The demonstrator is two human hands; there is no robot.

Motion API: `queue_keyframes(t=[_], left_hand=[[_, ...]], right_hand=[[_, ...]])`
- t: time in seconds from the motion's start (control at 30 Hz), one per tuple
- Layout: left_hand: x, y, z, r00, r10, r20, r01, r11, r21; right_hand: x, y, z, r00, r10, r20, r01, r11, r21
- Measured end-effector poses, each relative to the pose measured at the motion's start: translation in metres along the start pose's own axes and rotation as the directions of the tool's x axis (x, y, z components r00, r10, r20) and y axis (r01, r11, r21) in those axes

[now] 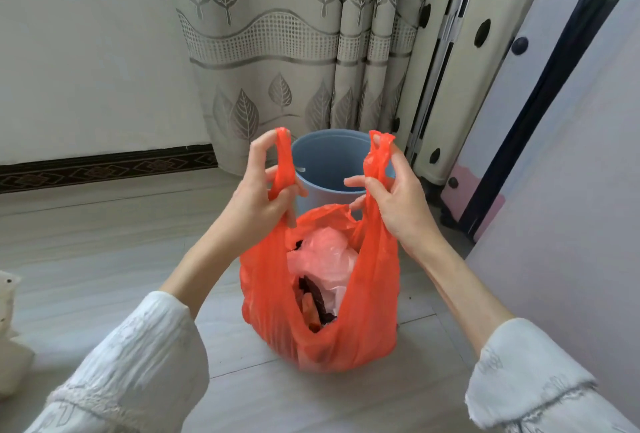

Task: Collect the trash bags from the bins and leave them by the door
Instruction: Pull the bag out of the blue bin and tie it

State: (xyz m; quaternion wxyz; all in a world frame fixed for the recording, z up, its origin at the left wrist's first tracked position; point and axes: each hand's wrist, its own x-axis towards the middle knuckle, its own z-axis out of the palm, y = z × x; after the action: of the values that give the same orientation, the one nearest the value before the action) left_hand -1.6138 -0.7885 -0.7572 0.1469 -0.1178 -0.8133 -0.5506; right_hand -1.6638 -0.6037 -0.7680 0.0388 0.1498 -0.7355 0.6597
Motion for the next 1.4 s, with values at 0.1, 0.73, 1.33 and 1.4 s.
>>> queue_keyframes(t=[0.1, 0.73, 1.33, 1.4], left_hand=[[0.007, -0.014, 0.0, 0.999, -0.012, -0.045, 0.012, 1.0, -0.003], [-0.029, -0.1, 0.015, 0.93, -0.344, 0.128, 0.346, 0.938, 0.006], [-0.032, -0.123, 0.037, 0.861, -0.447, -0.242, 0.428, 0.894, -0.131], [-0.034, -0.126, 0.041, 0.834, -0.475, -0.282, 0.448, 0.88, -0.157]], right_hand=[[-0.002, 0.009, -0.001, 0.999, 0.026, -0.035, -0.028, 0.999, -0.034], [-0.03, 0.09, -0.014, 0.986, 0.165, 0.01, -0.16, 0.968, -0.195], [-0.04, 0.118, 0.001, 0.804, 0.574, -0.151, -0.499, 0.791, 0.354], [-0.038, 0.115, 0.004, 0.793, 0.577, -0.195, -0.466, 0.781, 0.416]])
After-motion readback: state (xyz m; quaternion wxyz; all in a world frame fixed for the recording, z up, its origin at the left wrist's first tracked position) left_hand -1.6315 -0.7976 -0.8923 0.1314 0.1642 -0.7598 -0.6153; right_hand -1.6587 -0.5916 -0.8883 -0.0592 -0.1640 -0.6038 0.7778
